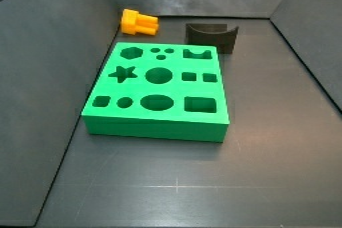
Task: Pick up the 3 prong object. Move up. Place the 3 prong object on the fixture. Regrasp the 3 prong object. Move to above the board. Insert the 3 prong object.
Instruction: Pick up the 3 prong object.
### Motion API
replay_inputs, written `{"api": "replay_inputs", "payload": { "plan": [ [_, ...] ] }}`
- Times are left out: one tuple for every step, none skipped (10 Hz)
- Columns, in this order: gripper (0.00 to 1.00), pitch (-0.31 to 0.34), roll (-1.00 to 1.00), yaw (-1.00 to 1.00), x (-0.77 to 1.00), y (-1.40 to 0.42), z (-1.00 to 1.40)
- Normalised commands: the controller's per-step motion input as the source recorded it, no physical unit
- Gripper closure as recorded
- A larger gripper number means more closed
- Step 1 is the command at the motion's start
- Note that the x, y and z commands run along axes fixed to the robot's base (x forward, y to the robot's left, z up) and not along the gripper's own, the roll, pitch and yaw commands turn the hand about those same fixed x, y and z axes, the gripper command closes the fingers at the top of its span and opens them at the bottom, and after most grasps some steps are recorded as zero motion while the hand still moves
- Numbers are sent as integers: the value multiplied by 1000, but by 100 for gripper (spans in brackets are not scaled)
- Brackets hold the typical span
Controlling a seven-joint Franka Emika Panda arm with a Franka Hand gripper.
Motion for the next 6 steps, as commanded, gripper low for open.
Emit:
{"api": "replay_inputs", "payload": {
  "plan": [
    [0,-120,49,-149,-386,0,0],
    [0,-30,11,-563,-729,186,-69],
    [0,0,0,-951,-249,11,-203],
    [0,0,4,-971,-231,3,-200],
    [0,0,0,-946,-249,29,-291],
    [0,1,0,-920,-271,57,-366]
  ]
}}
